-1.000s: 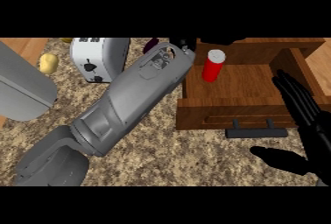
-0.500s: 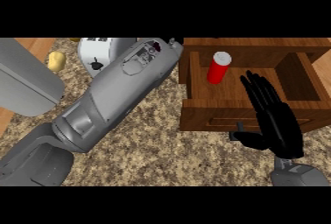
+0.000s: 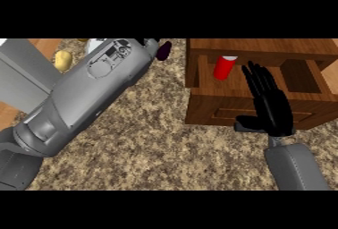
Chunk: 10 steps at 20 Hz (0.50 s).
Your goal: Pick up the can, place it into the drawer and close the drawer
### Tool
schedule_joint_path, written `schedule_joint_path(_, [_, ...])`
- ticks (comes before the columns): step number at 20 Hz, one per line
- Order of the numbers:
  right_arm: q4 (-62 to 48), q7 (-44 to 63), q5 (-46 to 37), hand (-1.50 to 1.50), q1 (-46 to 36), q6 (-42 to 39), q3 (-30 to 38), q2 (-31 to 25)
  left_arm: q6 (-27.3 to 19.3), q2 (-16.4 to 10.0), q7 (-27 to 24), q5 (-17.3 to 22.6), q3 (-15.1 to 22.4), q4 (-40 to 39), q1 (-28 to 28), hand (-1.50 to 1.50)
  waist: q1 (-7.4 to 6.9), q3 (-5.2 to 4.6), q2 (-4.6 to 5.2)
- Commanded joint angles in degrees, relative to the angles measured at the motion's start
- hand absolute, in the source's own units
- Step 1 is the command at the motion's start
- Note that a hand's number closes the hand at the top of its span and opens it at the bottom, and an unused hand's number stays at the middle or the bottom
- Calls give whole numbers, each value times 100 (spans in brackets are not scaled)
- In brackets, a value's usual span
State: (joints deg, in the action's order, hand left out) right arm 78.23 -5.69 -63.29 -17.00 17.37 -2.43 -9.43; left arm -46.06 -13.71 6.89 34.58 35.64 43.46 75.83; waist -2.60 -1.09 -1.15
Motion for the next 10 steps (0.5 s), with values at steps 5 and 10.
schedule_joint_path(5, [-1835,71,-494,-150,-686,792,240,227,1,-561,578,-198,134,820,-325,-150,-69,117,118])
schedule_joint_path(10, [-2649,-180,-318,-150,-1373,1256,806,-103,240,-1016,553,-195,142,1470,-955,-150,-185,117,139])
